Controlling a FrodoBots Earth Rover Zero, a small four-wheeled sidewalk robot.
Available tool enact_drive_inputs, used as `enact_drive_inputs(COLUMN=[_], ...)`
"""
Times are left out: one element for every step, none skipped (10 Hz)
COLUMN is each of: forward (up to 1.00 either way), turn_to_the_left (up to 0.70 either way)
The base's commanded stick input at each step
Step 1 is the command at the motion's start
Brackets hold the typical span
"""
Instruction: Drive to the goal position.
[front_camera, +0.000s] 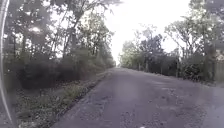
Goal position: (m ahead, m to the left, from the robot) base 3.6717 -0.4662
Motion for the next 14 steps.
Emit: enact_drive_inputs(forward=[0.05,0.05,0.05,0.05,0.05,0.05,0.05,0.05,0.05,0.05,0.05,0.05,0.05,0.05], turn_to_the_left=[0.00,0.00,0.00,0.00,0.00,0.00,0.00,0.00,0.00,0.00,0.00,0.00,0.00,0.00])
